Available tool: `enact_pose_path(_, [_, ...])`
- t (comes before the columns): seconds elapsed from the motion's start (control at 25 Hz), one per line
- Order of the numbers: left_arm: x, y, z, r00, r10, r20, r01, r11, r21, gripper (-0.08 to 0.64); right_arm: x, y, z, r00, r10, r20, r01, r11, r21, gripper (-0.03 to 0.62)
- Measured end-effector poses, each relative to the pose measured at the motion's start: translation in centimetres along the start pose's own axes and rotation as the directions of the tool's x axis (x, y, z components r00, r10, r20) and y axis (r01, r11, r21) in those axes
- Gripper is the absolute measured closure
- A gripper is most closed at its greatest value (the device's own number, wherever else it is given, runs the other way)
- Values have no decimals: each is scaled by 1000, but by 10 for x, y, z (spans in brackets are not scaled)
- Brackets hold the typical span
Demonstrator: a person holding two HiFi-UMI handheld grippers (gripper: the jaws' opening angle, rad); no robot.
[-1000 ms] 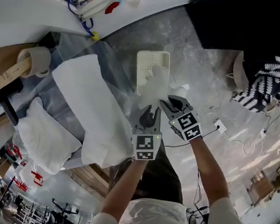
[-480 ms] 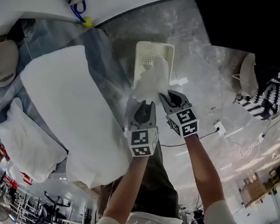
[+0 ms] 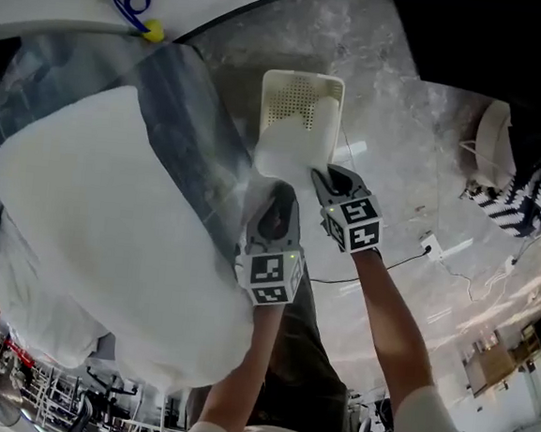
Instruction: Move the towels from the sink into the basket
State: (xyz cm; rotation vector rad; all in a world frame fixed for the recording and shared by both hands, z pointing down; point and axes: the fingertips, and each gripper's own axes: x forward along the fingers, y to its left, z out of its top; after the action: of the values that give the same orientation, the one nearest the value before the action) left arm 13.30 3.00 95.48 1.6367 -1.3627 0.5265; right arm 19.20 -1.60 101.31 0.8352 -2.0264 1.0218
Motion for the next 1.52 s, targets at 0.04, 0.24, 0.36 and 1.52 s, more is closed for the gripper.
enact_pose_path(0.04, [2, -1, -1, 1000, -5, 0, 5, 1000, 1, 462, 4, -4, -3, 1000, -9, -7, 9, 1000, 3, 522])
enact_pose_path(0.24, [7, -7, -5, 1000, -27, 10, 27, 1000, 4, 462, 22, -19, -11, 999, -35, -19, 35, 999, 3, 495])
enact_pose_path(0.36, [8, -6, -8, 1000, -25, 19, 25, 1000, 18, 462, 23, -18, -5, 1000, -29, -5, 29, 1000, 6, 405])
enact_pose_path(1.52, [-100, -94, 32, 983, -182, 24, 176, 970, 168, 462, -121, 58, 58, 994, -36, 104, 37, 999, -16, 492])
